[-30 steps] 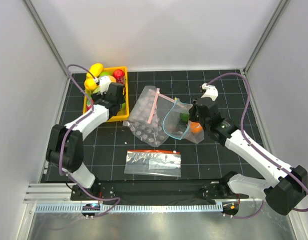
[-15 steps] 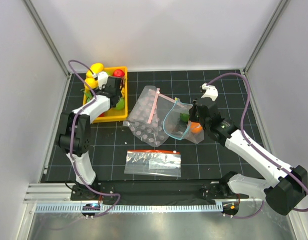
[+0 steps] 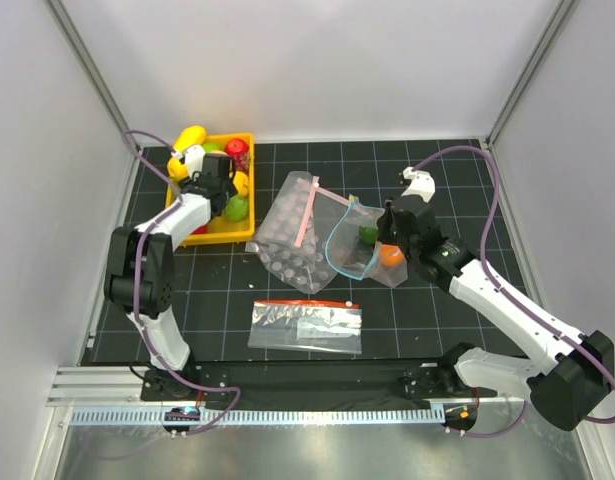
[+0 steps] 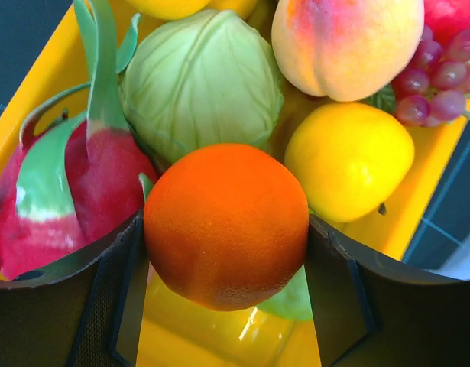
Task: Place the food in the zip-top bag and seal the zipper
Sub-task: Pick up the fake fruit from the bin, then place the fake fruit in the zipper food storage bag.
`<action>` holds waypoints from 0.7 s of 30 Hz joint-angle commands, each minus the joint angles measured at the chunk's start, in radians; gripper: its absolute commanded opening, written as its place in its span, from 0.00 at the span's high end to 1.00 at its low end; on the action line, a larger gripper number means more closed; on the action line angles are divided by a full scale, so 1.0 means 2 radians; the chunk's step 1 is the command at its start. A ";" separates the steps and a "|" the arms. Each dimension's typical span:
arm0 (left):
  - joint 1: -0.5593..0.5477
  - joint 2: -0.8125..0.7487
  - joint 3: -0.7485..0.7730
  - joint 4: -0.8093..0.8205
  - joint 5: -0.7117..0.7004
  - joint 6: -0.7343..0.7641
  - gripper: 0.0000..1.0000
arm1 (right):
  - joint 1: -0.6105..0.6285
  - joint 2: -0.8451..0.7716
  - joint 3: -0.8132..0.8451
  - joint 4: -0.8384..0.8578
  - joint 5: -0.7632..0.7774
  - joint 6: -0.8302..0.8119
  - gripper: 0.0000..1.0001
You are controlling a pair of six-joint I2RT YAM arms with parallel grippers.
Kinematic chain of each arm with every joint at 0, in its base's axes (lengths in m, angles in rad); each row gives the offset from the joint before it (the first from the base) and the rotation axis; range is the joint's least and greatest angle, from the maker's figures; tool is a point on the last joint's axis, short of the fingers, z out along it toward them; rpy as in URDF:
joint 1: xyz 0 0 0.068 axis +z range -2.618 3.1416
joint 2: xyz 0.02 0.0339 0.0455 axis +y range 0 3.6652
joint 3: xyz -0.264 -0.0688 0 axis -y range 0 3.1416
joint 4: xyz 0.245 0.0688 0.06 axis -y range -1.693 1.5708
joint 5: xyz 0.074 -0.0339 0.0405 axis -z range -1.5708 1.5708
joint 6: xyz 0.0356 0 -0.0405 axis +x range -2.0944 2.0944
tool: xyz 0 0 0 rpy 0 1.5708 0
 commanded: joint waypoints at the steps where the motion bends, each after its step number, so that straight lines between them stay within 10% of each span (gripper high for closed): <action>1: -0.004 -0.058 -0.029 0.013 0.024 -0.040 0.59 | -0.001 -0.014 0.003 0.022 0.001 0.005 0.99; 21: -0.255 -0.288 -0.135 0.083 0.067 -0.014 0.62 | -0.001 -0.008 0.000 0.024 0.000 0.003 0.99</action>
